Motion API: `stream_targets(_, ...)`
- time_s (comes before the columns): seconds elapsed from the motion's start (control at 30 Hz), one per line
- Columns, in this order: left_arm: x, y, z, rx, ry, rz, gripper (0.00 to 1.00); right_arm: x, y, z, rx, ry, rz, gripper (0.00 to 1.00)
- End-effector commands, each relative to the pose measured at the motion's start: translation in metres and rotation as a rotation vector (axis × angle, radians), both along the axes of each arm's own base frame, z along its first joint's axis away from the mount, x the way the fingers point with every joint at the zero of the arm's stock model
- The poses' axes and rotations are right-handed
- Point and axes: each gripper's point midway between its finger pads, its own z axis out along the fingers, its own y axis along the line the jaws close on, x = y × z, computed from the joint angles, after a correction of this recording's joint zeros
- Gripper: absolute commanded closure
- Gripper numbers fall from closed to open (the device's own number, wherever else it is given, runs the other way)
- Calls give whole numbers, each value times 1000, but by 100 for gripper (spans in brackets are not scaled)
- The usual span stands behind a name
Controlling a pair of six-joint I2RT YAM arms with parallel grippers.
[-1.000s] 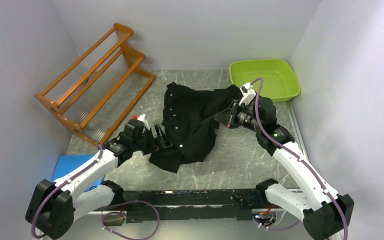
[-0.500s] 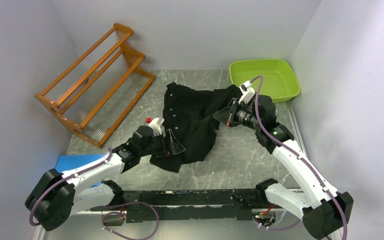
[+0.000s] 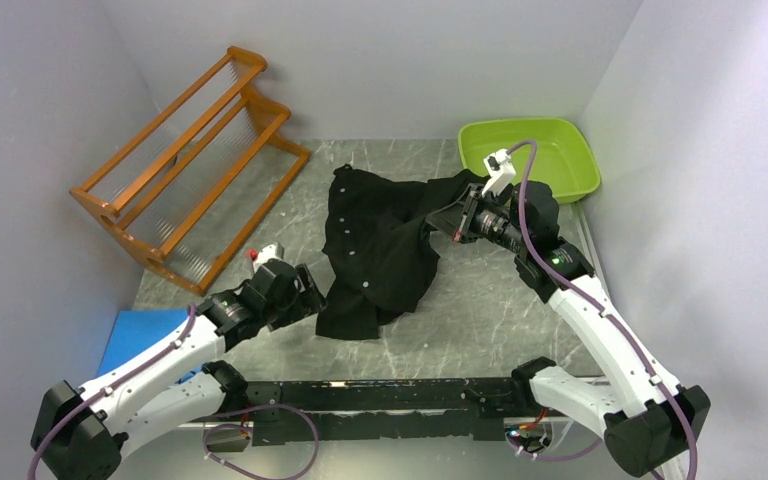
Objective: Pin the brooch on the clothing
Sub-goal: Flatten out the clothes at the center of the board.
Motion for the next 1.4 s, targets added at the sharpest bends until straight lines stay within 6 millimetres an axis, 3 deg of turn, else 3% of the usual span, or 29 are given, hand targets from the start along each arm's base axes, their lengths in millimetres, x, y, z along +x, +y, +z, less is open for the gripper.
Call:
stream_targets(0.0, -19, 31, -27, 133, 113, 77, 14, 4, -2, 15, 13, -58, -12, 100)
stream_targets(0.2, -12, -19, -35, -23, 104, -105, 18, 3, -2, 11, 15, -50, -10, 100)
stream_targets(0.33, -5, -35, -46, -48, 119, -148, 25, 2, -3, 15, 16, -57, -12, 100)
stream_targets(0.47, 2, -35, -54, -36, 120, -122, 36, 2, -4, 12, 6, -54, -15, 100)
stream_targets(0.53, 3, -35, -54, -35, 121, -117, 47, 3, -4, 11, 3, -55, -19, 100)
stream_targets(0.6, 9, -32, -51, -23, 89, -97, 64, 3, -4, 10, 5, -54, -17, 100)
stream_targets(0.7, 19, -38, -32, -44, 3, -124, 88, 5, -3, 8, 2, -52, -16, 100)
stream_targets(0.77, 27, -40, -11, -46, -56, -136, 97, 8, -3, 7, -7, -55, -21, 100)
stream_targets(0.83, 36, -39, 20, -49, -122, -133, 97, 12, -4, 10, -14, -64, -26, 100)
stream_targets(0.93, 52, -41, 83, -54, -234, -145, 97, 22, -4, 26, -24, -87, -31, 100)
stream_targets(1.07, 75, -45, 193, -54, -398, -184, 97, 30, -2, 90, 34, -175, -18, 100)
stream_targets(1.17, 80, -54, 266, -49, -513, -266, 97, 20, -1, 144, 112, -275, 0, 100)
stream_targets(1.27, 70, -56, 327, -101, -637, -317, 97, 1, -8, 188, 164, -377, -1, 100)
stream_targets(1.37, 47, -49, 369, -173, -756, -349, 97, -27, -19, 213, 181, -455, -4, 100)
